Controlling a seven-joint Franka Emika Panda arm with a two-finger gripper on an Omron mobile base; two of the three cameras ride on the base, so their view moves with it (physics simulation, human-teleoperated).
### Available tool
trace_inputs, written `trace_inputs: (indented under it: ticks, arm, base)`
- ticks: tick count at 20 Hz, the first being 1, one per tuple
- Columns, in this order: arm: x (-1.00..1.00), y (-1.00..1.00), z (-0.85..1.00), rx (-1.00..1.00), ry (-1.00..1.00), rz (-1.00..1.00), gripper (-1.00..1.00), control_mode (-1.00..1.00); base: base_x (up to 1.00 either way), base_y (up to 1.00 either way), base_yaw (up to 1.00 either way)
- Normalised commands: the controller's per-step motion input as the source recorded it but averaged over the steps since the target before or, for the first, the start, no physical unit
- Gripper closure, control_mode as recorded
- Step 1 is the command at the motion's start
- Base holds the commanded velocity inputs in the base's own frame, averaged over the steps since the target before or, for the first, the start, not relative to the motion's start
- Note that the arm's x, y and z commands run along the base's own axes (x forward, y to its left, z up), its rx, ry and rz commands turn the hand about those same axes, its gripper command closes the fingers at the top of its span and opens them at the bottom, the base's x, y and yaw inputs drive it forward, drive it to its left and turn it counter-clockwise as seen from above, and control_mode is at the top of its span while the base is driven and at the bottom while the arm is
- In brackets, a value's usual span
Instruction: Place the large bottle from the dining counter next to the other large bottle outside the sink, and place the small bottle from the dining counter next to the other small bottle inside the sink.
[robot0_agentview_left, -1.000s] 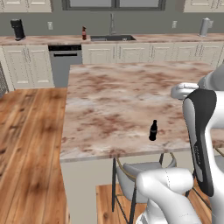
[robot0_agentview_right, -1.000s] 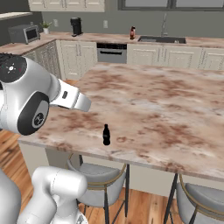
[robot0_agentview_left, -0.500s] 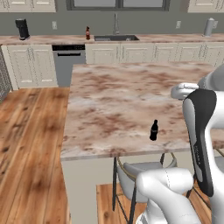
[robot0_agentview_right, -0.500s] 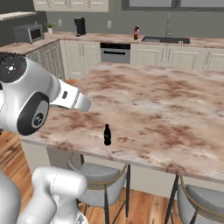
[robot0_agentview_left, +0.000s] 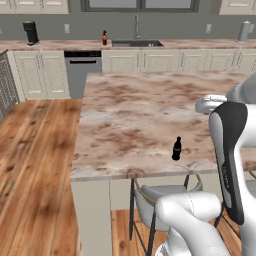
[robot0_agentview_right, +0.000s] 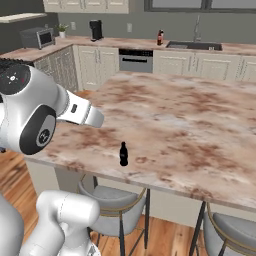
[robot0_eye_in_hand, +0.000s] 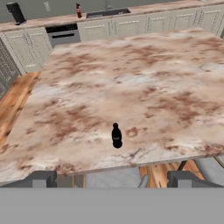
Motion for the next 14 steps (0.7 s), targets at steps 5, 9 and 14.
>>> trace_inputs:
  ticks: [5,9,14]
  arm:
    - [0.00,0.00,0.00,0.00,0.00,0.00,-1.00,1.00]
    - [0.00,0.00,0.00,0.00,0.00,0.00,-1.00,1.00]
    - [0.00,0.00,0.00,0.00,0.00,0.00,-1.00,1.00]
  base:
    - [0.11,-0.41,0.01]
    - [0.09,-0.33,0.01]
    - [0.06,-0.33,0.02]
